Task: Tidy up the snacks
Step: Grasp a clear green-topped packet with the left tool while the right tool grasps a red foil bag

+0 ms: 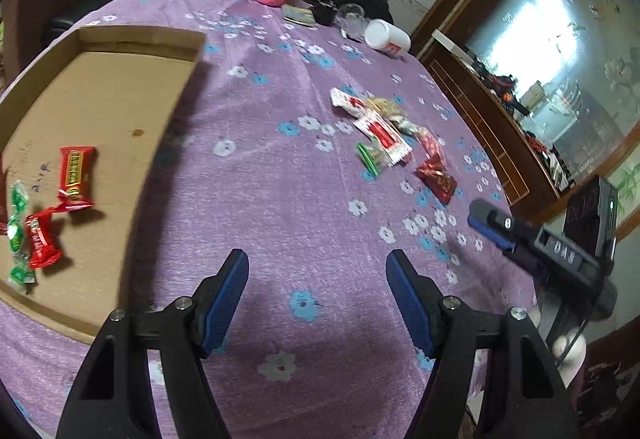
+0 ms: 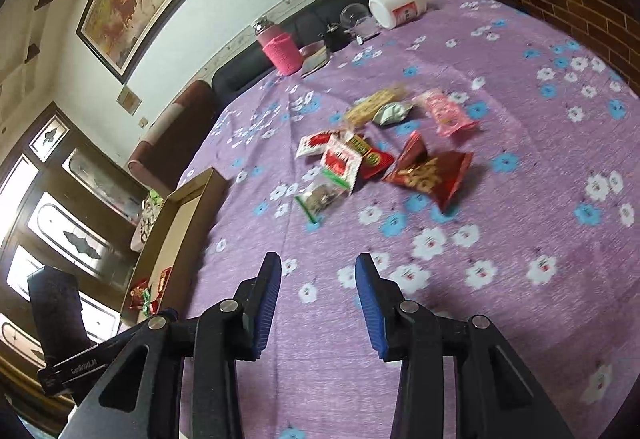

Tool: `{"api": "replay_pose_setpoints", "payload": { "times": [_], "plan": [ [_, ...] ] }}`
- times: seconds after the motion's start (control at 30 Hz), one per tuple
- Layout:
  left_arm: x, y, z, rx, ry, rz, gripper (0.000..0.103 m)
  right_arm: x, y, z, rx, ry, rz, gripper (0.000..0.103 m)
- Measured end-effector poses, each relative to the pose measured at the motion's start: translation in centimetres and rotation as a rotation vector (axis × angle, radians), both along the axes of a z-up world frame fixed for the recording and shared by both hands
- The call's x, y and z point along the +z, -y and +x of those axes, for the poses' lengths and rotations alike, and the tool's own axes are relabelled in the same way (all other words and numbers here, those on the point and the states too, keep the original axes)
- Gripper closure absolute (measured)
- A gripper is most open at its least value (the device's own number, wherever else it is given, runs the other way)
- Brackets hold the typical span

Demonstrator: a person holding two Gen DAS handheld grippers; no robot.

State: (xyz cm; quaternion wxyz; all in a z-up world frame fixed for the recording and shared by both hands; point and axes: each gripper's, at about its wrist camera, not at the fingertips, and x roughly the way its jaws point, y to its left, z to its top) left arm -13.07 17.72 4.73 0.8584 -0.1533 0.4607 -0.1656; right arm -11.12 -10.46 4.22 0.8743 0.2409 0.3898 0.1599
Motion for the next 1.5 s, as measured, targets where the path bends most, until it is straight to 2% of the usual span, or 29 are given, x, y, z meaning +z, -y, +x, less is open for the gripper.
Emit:
{"api": "replay_pose_setpoints", "payload": {
  "times": [0.27, 0.4, 0.47, 0.63, 0.7, 0.73, 0.8, 0.9, 1.0, 1.2, 1.33, 1.4, 1.5],
  "plan": [
    [-0.4, 1.7, 0.5, -0.048, -0.004, 0.034, 0.032, 1.8, 3.4, 3.2, -0.058, 0.057, -0.086, 0.061],
    [-0.3, 2.3, 0.9, -0.064, -0.010, 0.023, 0.032, 2.1, 4.6, 6.0, -0.060, 0.095, -0.158, 0.048],
    [-0.3, 2.6, 1.2, -0.078, -0.020, 0.003, 0.032, 1.6, 5.2, 7.0, -0.063, 0.101, -0.167, 0.046],
    [-0.5, 4.1, 2.5, -0.092, -0.025, 0.018, 0.032, -1.6, 7.0, 8.3, -0.076, 0.102, -0.068, 0.047],
    [-0.7, 4.8, 3.2, -0.097, -0.025, 0.028, 0.032, -3.3, 7.4, 9.6, -0.077, -0.007, -0.073, 0.047],
    [-0.8, 5.2, 3.6, -0.101, -0.024, 0.028, 0.032, -3.1, 7.9, 9.5, -0.075, 0.016, -0.038, 0.047],
    [-1.0, 6.1, 4.4, -0.108, -0.021, 0.033, 0.032, -2.4, 8.5, 9.0, -0.092, 0.067, -0.039, 0.046],
    [-1.3, 7.7, 5.9, -0.121, -0.020, 0.054, 0.032, -2.7, 8.7, 9.0, -0.084, 0.047, -0.012, 0.046],
    [-1.0, 9.1, 7.6, -0.136, 0.012, 0.106, 0.032, -2.5, 8.7, 8.8, -0.075, 0.052, -0.009, 0.046],
    [0.2, 11.5, 10.9, -0.196, 0.122, 0.273, 0.032, -2.3, 7.9, 8.9, 0.000, 0.046, 0.006, 0.046],
    [-0.7, 13.0, 13.3, -0.262, 0.145, 0.335, 0.032, -2.7, 6.2, 9.1, 0.048, 0.023, -0.050, 0.046],
    [-1.4, 13.8, 14.8, -0.290, 0.127, 0.311, 0.032, -2.7, 6.0, 9.1, 0.046, 0.022, -0.067, 0.046],
    [-2.4, 14.5, 16.5, -0.283, 0.083, 0.244, 0.032, -3.1, 6.8, 9.2, 0.017, 0.006, -0.045, 0.046]
  ]
}}
